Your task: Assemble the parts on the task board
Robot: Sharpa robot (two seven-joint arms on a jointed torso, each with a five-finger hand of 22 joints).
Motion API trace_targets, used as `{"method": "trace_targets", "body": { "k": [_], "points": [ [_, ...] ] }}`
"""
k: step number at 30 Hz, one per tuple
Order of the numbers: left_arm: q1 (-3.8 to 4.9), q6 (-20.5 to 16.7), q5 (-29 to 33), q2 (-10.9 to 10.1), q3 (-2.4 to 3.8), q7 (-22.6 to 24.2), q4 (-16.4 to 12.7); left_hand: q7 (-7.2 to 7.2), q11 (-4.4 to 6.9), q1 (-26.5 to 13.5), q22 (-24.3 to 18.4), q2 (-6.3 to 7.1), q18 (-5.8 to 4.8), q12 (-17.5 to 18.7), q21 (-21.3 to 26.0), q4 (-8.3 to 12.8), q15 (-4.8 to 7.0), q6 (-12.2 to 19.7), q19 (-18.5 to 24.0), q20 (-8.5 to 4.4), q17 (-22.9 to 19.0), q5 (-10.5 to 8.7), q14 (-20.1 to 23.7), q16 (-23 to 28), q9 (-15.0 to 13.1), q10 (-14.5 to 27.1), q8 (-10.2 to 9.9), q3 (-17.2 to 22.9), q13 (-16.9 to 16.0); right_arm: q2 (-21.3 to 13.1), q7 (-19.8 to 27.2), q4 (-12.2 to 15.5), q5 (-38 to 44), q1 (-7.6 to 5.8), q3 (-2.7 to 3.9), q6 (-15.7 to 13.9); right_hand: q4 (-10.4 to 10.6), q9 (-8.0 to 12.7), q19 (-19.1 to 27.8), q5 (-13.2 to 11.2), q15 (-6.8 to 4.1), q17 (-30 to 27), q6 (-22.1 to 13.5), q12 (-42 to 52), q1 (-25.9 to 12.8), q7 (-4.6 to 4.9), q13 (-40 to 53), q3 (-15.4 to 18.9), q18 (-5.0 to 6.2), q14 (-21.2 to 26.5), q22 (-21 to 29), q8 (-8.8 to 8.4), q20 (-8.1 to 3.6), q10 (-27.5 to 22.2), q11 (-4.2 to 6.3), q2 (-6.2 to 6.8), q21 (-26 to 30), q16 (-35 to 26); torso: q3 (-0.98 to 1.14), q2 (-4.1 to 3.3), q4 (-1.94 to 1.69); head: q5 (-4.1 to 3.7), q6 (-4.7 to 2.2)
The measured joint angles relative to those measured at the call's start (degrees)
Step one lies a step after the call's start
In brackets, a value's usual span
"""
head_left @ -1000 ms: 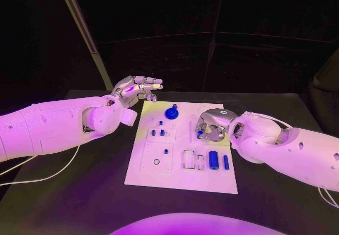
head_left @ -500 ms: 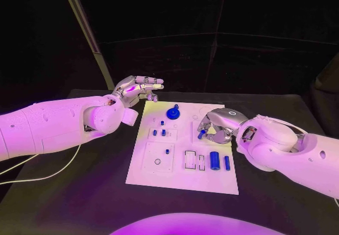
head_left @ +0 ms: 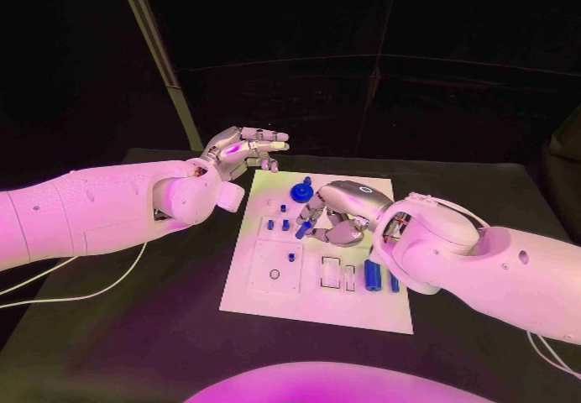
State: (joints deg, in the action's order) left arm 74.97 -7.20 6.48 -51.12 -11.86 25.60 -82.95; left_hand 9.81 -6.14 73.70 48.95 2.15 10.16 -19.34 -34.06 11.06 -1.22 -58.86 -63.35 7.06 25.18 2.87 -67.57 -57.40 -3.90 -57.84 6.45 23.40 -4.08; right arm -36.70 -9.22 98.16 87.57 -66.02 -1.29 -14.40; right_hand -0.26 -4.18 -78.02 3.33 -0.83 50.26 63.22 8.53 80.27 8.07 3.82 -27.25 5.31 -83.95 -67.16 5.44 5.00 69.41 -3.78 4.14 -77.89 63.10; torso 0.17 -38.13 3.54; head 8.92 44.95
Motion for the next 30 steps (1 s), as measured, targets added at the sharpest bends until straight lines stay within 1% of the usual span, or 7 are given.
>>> {"method": "trace_targets", "body": {
  "k": [2, 3, 7, 11, 15, 20, 30],
  "points": [
    [0.00, 0.0, 0.0, 0.2, 0.00, 0.0, 0.1, 0.00, -0.12, 0.0, -0.1, 0.00, 0.00, 0.0, 0.0, 0.0, 0.00, 0.0, 0.0, 0.00, -0.1, 0.00, 0.0, 0.0, 0.0, 0.1, 0.0, 0.0, 0.0, 1.8, 0.6, -1.2, 0.0, 0.34, -0.15, 0.2, 0.0, 0.0, 0.0, 0.1, 0.00, 0.0, 0.0, 0.0, 0.0, 0.01, 0.0, 0.0, 0.00, 0.0, 0.0, -0.03, 0.00, 0.0, 0.00, 0.00, 0.0, 0.0, 0.01, -0.02, -0.03, 0.31, 0.18],
    [0.00, 0.0, 0.0, 0.3, 0.00, 0.0, 0.2, 0.00, -0.12, 0.0, -0.1, 0.00, 0.00, 0.0, 0.0, 0.0, 0.00, 0.0, 0.0, 0.00, -0.1, 0.00, 0.0, 0.0, 0.0, 0.1, 0.0, 0.0, 0.0, 2.9, 0.9, -1.8, 0.0, 0.64, -0.34, 0.5, 0.0, 0.0, 0.0, 0.2, 0.00, 0.0, 0.0, 0.0, 0.0, 0.01, 0.0, 0.0, 0.00, 0.0, 0.0, -0.04, 0.00, 0.0, 0.00, 0.00, 0.0, 0.0, 0.01, -0.04, -0.04, 0.42, 0.26],
    [0.01, 0.0, 0.0, 0.6, 0.00, 0.0, 0.4, 0.00, -0.12, 0.0, -0.1, 0.00, 0.00, 0.0, 0.0, 0.0, 0.00, 0.0, 0.0, 0.00, -0.1, 0.00, 0.0, 0.0, 0.0, 0.1, 0.0, 0.0, 0.0, 5.5, 2.0, -3.4, 0.4, 1.61, -1.05, 1.5, 0.0, 0.0, 0.0, 0.4, 0.00, 0.0, 0.0, -0.2, 0.0, 0.02, 0.0, 0.0, 0.00, 0.0, 0.0, -0.19, 0.00, 0.0, -0.01, 0.00, 0.0, 0.0, 0.04, -0.05, -0.07, 1.04, 0.57],
    [0.02, 0.0, 0.0, 0.8, 0.00, -0.1, 0.4, 0.00, -0.11, 0.0, -0.1, 0.00, 0.00, 0.0, 0.0, 0.0, 0.00, 0.0, 0.0, 0.00, -0.1, 0.00, 0.0, 0.0, 0.0, 0.1, 0.0, 0.0, 0.0, 7.4, 2.6, -4.8, 1.1, 2.32, -1.67, 2.8, -0.1, 0.0, 0.0, 0.4, 0.00, 0.0, -0.1, -0.2, 0.0, 0.09, 0.0, -0.1, 0.00, 0.0, 0.0, -0.20, 0.00, 0.0, -0.01, 0.00, 0.0, 0.0, 0.04, -0.05, -0.07, 1.43, 0.82],
    [0.02, 0.0, 0.0, 0.9, 0.00, -0.1, 0.5, 0.00, -0.11, 0.0, -0.1, 0.00, 0.00, 0.0, 0.0, 0.0, 0.00, 0.0, 0.0, 0.00, -0.1, 0.00, 0.0, 0.0, 0.0, 0.1, 0.0, 0.0, 0.0, 8.4, 3.0, -5.9, 2.0, 2.80, -2.26, 4.2, -0.2, 0.0, 0.0, 0.4, 0.00, 0.0, -0.1, -0.2, 0.0, 0.10, 0.0, -0.1, 0.01, 0.0, 0.0, -0.36, 0.00, 0.0, -0.01, 0.00, 0.0, 0.0, 0.04, -0.05, -0.04, 1.75, 1.04],
    [0.02, 0.0, 0.0, 0.9, 0.00, -0.1, 0.5, 0.00, -0.11, 0.0, -0.1, 0.00, 0.00, 0.0, 0.0, 0.0, 0.00, 0.0, 0.0, 0.00, -0.1, 0.00, 0.0, 0.0, 0.0, 0.1, 0.0, 0.0, 0.0, 9.3, 3.1, -6.7, 3.0, 3.21, -2.57, 5.6, -0.2, 0.0, 0.0, 0.4, 0.00, -0.1, -0.1, -0.2, 0.0, 0.10, 0.0, -0.1, 0.01, 0.0, 0.0, -0.37, 0.00, 0.0, -0.01, 0.00, 0.0, 0.0, 0.06, -0.05, 0.00, 2.02, 1.23],
    [0.02, 0.0, 0.0, 1.1, 0.00, -0.1, 0.6, 0.00, -0.11, 0.0, 0.0, 0.00, 0.00, 0.0, 0.0, 0.0, 0.00, 0.0, 0.0, 0.00, -0.1, 0.00, 0.0, 0.0, 0.0, 0.1, 0.0, 0.0, 0.0, 10.2, 2.7, -7.5, 5.1, 3.55, -2.78, 7.4, -0.2, 0.0, 0.0, 0.6, 0.00, -0.1, -0.1, -0.2, 0.0, 0.07, 0.0, -0.1, 0.01, 0.0, 0.0, -0.59, 0.00, 0.0, -0.01, 0.01, 0.0, 0.0, 0.07, -0.01, 0.03, 2.24, 1.49]
  ]
}}
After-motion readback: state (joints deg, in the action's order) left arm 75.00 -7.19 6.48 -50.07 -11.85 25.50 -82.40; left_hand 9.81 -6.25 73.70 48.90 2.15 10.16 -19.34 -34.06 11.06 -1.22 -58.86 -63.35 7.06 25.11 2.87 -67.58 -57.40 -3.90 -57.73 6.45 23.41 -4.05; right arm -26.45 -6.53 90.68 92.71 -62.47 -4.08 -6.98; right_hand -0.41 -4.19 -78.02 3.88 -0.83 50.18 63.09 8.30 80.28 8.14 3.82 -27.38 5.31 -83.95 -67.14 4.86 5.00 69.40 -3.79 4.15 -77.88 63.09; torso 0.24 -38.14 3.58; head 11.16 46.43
